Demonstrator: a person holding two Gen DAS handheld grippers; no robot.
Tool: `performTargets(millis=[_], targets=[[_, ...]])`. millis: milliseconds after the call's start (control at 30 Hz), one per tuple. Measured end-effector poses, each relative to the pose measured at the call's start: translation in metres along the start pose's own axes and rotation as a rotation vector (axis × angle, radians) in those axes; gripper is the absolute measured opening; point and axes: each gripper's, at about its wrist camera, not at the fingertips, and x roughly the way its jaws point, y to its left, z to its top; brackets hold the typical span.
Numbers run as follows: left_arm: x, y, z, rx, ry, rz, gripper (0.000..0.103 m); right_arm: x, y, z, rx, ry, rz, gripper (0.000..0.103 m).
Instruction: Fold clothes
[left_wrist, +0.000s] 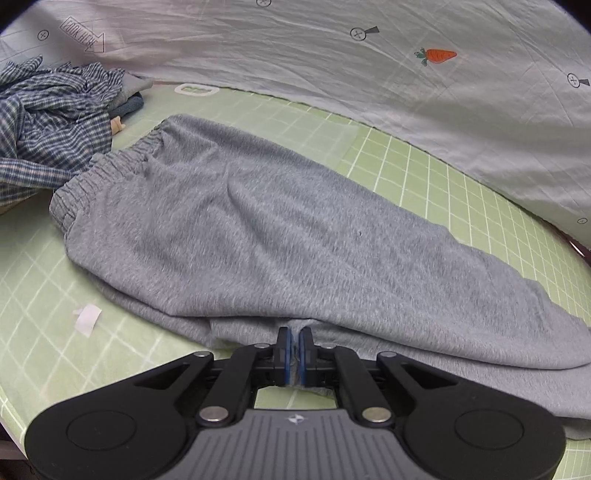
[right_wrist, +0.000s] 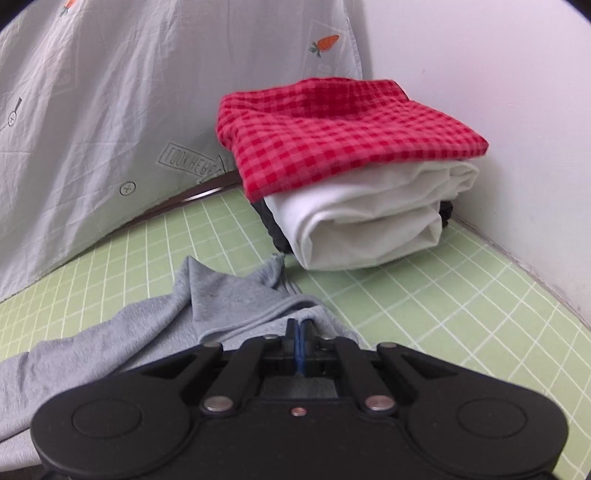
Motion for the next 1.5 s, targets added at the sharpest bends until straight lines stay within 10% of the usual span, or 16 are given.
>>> performTargets(millis=[200,300,733,900,1000,1300,1500], targets=[[0.013,-0.002,-0.007,0.004,0.046,0.017,0.013,0.022,-0.002,-0.033,-0.044,0.141,-0.075,0.005],[0.005,-0.007,0.002,0.016,0.008,0.015,0.031,0.015,0.004,-0.026,-0.069,0.101,-0.084,0.034],[0.017,-0.052,0.015,0.125,-0.031,-0.030,0.051,0.041,0.086,0.002,-0.278,0.067,0.121,0.050],[0.028,-0.064,0.010,0.149,-0.010,-0.041,0.052,0.063,0.097,-0.001,-0.340,0.092,0.048,0.042],[0.031,-0.067,0.008,0.154,-0.002,-0.042,0.052,0.063,0.093,0.001,-0.361,0.078,0.054,0.002],[0.032,-0.058,0.005,0.104,0.002,-0.040,0.052,-0.021,0.034,0.006,-0.273,-0.155,-0.081,0.000],[0.035,-0.058,0.007,0.092,0.007,-0.046,0.052,-0.015,-0.022,-0.035,-0.183,0.036,-0.176,0.000]])
